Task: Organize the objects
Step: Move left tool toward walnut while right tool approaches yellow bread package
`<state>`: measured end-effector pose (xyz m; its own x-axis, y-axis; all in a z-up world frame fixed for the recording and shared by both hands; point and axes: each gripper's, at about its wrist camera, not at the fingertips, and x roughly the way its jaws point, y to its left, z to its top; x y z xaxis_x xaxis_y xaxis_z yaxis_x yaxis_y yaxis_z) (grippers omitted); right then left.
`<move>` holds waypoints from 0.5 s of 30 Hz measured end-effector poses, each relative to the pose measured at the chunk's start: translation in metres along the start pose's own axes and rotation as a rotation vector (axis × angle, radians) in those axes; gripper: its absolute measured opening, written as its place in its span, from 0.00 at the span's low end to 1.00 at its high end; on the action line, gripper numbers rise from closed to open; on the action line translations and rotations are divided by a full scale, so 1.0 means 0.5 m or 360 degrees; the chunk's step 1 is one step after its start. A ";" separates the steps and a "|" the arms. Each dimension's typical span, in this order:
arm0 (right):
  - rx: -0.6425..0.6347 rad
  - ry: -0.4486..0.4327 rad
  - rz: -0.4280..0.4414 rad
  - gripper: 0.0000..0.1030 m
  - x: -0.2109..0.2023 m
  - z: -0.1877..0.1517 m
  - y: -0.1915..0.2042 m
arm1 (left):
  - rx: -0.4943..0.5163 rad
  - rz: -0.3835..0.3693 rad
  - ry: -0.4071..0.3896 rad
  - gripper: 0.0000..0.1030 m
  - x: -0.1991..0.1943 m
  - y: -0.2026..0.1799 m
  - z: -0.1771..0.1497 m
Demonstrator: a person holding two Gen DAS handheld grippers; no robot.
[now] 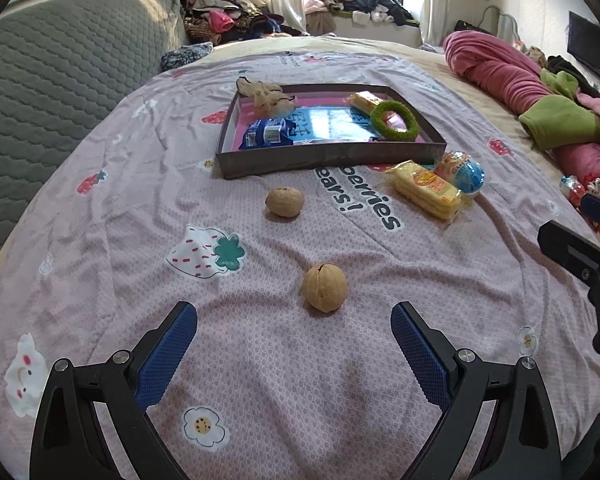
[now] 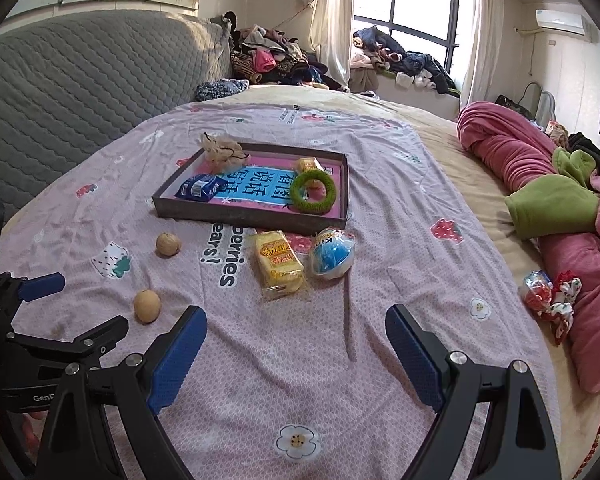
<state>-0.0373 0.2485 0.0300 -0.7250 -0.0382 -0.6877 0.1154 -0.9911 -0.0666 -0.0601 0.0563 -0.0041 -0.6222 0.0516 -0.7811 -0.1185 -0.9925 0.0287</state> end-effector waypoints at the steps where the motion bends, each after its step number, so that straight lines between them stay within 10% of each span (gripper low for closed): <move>1: -0.0001 0.0004 0.0008 0.88 0.006 -0.001 0.001 | -0.0006 0.0002 0.0003 0.95 0.005 0.002 0.000; 15: -0.0021 0.0065 0.0008 0.88 0.083 0.002 0.004 | -0.0029 -0.0006 0.0056 0.95 0.061 0.012 0.004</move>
<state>-0.0676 0.2447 0.0021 -0.6960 -0.0377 -0.7170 0.1281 -0.9891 -0.0723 -0.0816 0.0520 -0.0266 -0.5942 0.0519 -0.8026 -0.1067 -0.9942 0.0147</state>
